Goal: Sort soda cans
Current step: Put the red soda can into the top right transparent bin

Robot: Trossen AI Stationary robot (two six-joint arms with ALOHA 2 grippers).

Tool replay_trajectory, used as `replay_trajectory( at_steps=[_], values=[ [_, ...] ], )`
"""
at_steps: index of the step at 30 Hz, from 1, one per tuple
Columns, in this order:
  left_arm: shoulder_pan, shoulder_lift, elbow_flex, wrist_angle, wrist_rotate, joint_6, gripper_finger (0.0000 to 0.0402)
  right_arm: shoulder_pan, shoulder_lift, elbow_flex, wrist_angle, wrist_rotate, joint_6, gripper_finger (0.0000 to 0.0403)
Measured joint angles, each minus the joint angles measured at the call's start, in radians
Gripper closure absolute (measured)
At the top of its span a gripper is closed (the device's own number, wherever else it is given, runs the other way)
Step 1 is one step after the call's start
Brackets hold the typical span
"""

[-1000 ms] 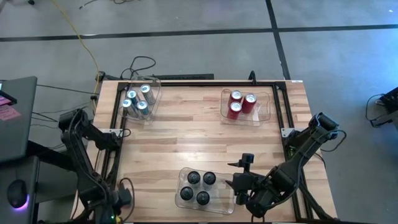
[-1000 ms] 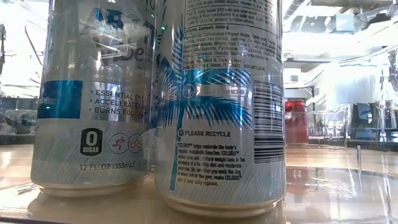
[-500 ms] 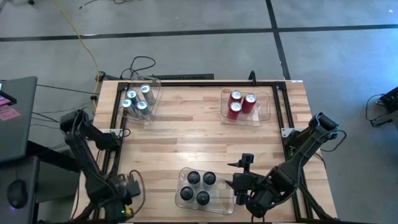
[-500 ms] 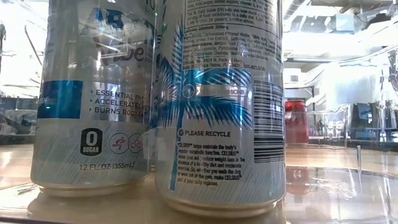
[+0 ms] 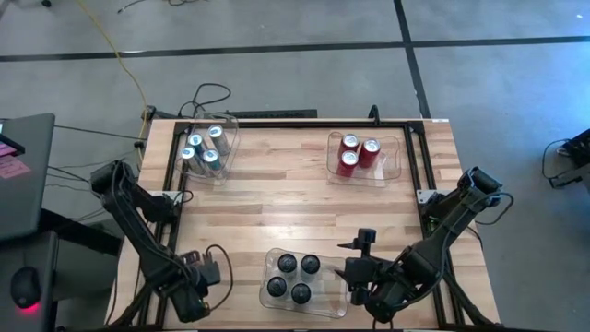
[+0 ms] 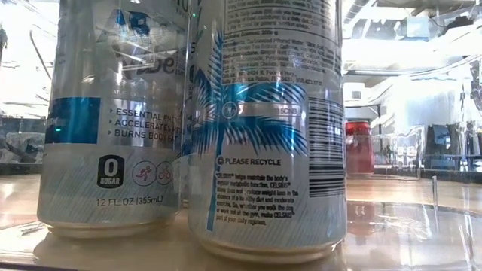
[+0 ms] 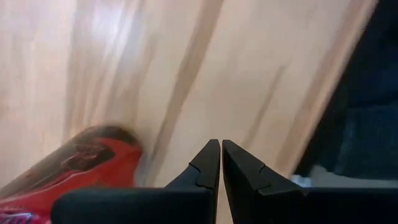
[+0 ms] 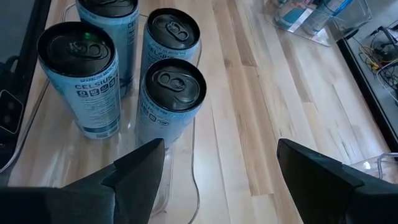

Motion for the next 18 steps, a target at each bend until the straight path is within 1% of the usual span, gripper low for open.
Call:
replay_trajectory(
  at_steps=[3, 5, 7, 11, 13, 15, 17, 18],
  values=[
    [0.003, 0.000, 0.059, -0.032, -0.011, 0.000, 0.0386, 0.000, 0.000, 0.000, 0.000, 0.000, 0.000, 0.0074],
    [0.003, 0.000, 0.121, -0.116, -0.029, -0.014, 0.0386, -0.003, 0.000, 0.000, 0.000, 0.000, 0.000, 0.0074],
    [0.003, 0.000, 0.197, -0.231, -0.044, -0.037, 0.0386, -0.007, 0.000, 0.000, 0.000, -0.006, 0.000, 0.0074],
    [0.002, -0.002, 0.372, -0.514, -0.049, -0.078, 0.0386, -0.019, 0.000, 0.000, 0.000, -0.015, 0.001, 0.0074],
    [-0.007, -0.003, 0.443, -0.624, -0.056, -0.090, 0.0386, -0.023, 0.000, 0.000, 0.000, -0.016, 0.019, 0.0074],
    [-0.024, -0.004, 0.481, -0.668, -0.061, -0.083, 0.0385, -0.028, 0.000, 0.000, -0.001, -0.016, 0.043, 0.0074],
    [-0.035, -0.011, 0.481, -0.661, -0.056, -0.066, 0.0379, -0.028, 0.000, 0.000, -0.001, -0.017, 0.058, 0.0074],
    [-0.038, -0.011, 0.478, -0.665, -0.043, -0.087, 0.0372, -0.027, 0.000, 0.000, -0.001, -0.017, 0.059, 0.0074]
  ],
)
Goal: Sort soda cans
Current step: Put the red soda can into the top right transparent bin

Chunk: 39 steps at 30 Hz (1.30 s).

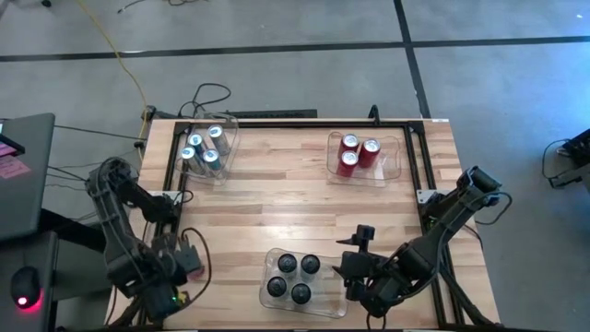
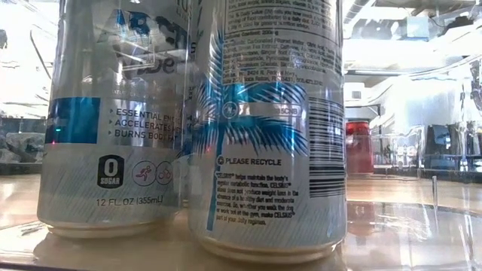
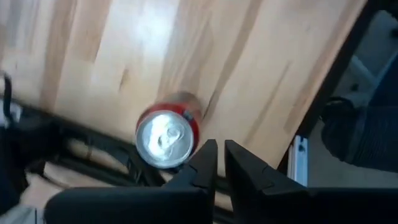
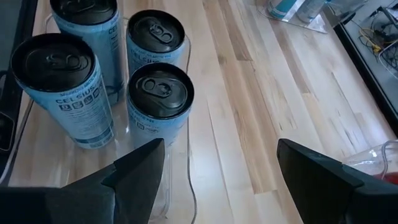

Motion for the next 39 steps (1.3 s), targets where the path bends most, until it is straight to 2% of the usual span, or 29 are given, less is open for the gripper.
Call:
replay_trajectory(
  at_steps=[4, 7, 14, 19, 25, 36, 39],
  values=[
    [0.001, -0.001, -0.038, -0.001, 0.054, -0.059, 0.0317, 0.003, 0.000, -0.007, 0.008, 0.000, 0.000, 0.0074],
    [0.000, 0.000, -0.087, -0.002, 0.065, -0.095, 0.0253, 0.003, 0.000, -0.022, 0.012, 0.000, 0.000, 0.0074],
    [0.008, 0.000, -0.215, -0.002, 0.169, -0.077, 0.0094, 0.002, 0.001, -0.048, 0.023, 0.000, 0.001, 0.0074],
    [0.009, -0.006, -0.292, -0.002, 0.173, -0.053, 0.0013, 0.002, 0.001, -0.048, 0.036, 0.000, 0.001, 0.0074],
    [0.008, -0.004, -0.345, 0.012, 0.177, -0.022, 0.0015, 0.002, 0.001, -0.048, 0.036, 0.000, 0.001, 0.0074],
    [0.009, -0.007, -0.344, 0.011, 0.171, -0.013, 0.0016, 0.002, 0.001, -0.048, 0.047, 0.000, -0.004, 0.0074],
    [0.007, -0.007, -0.320, 0.010, 0.182, 0.040, 0.0013, 0.002, 0.001, -0.048, 0.047, 0.000, -0.004, 0.0074]
  ],
)
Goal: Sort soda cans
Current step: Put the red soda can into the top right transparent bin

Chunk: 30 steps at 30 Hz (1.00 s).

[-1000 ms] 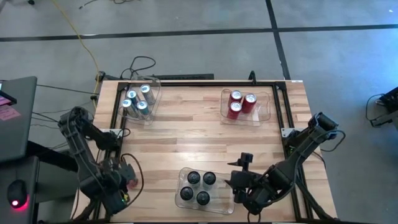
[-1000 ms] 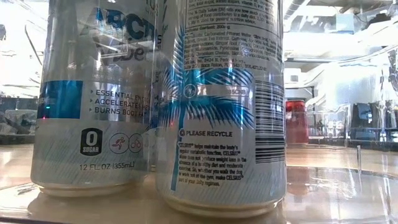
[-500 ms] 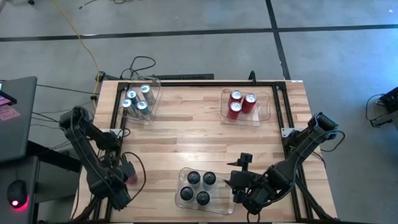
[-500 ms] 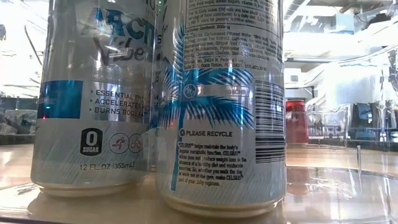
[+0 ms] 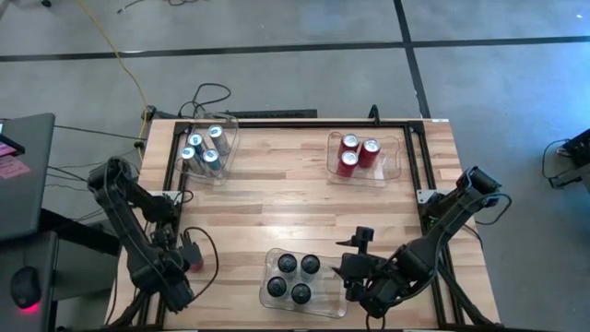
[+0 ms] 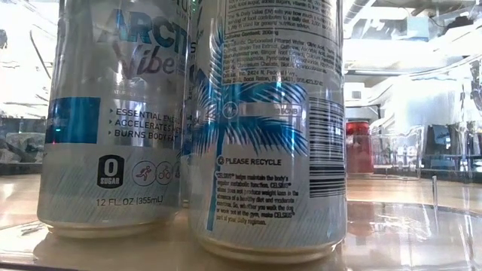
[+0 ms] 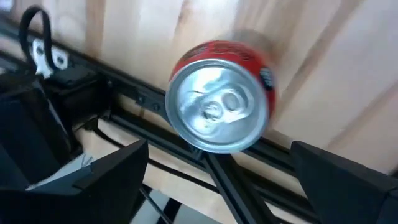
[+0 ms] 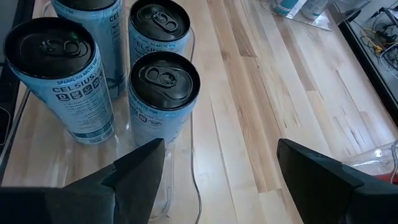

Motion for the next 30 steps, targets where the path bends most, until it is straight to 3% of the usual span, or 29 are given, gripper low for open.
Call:
replay_trajectory(
  at_steps=[16, 20, 24, 30],
  values=[
    [-0.002, 0.000, 0.044, -0.012, -0.090, 0.120, 0.0013, 0.001, 0.000, 0.000, 0.005, -0.002, -0.003, 0.0074],
    [0.013, 0.000, 0.044, -0.012, -0.061, 0.129, 0.0012, 0.001, 0.000, 0.000, 0.005, -0.022, -0.003, 0.0074],
    [0.053, 0.000, 0.045, -0.012, 0.077, 0.126, 0.0012, -0.008, 0.000, 0.000, 0.004, -0.028, -0.003, 0.0074],
    [0.065, 0.000, 0.045, -0.012, 0.004, 0.174, 0.0012, -0.016, 0.000, -0.001, 0.009, -0.028, -0.003, 0.0074]
  ],
)
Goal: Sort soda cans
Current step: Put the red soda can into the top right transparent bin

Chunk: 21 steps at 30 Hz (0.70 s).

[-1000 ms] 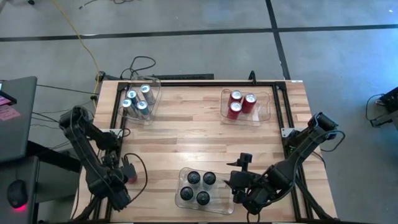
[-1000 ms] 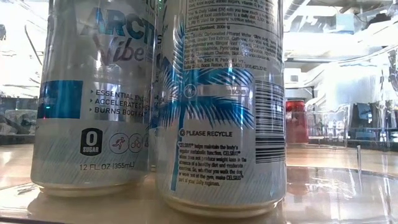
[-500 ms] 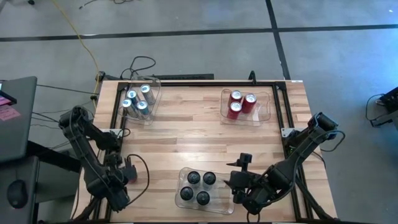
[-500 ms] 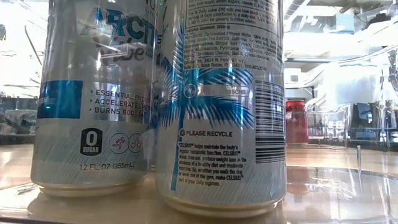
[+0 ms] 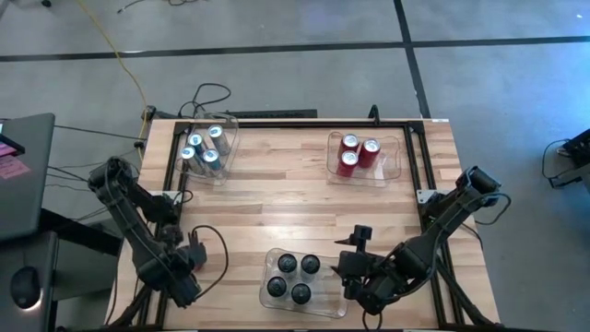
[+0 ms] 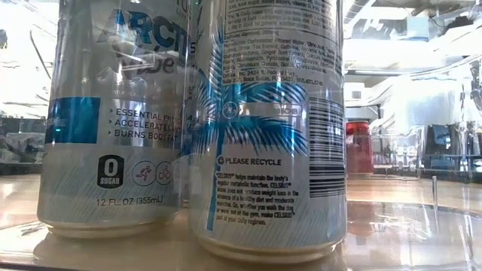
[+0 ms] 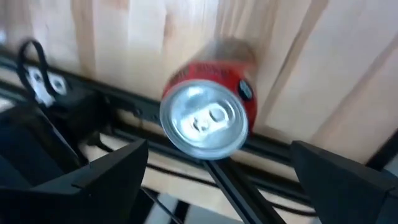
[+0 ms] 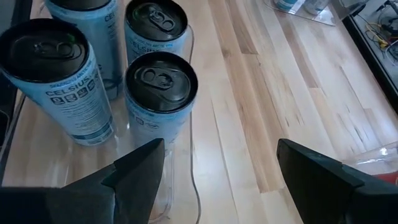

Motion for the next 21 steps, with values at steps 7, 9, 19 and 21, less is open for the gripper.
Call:
replay_trajectory(
  at_steps=[7, 9, 19, 21],
  values=[
    [-0.007, 0.000, 0.000, 0.000, -0.107, 0.031, 0.0012, 0.023, 0.000, 0.000, 0.005, -0.003, 0.000, 0.0074],
    [-0.003, -0.003, 0.000, 0.000, -0.110, 0.006, 0.0012, 0.032, 0.000, 0.000, 0.005, -0.008, 0.000, 0.0074],
    [-0.003, -0.006, -0.047, -0.001, -0.052, 0.015, 0.0012, 0.051, 0.000, 0.000, 0.016, -0.008, 0.000, 0.0074],
    [-0.003, -0.006, -0.061, 0.001, -0.030, 0.015, 0.0012, 0.055, 0.000, 0.000, 0.017, -0.008, 0.000, 0.0074]
  ],
)
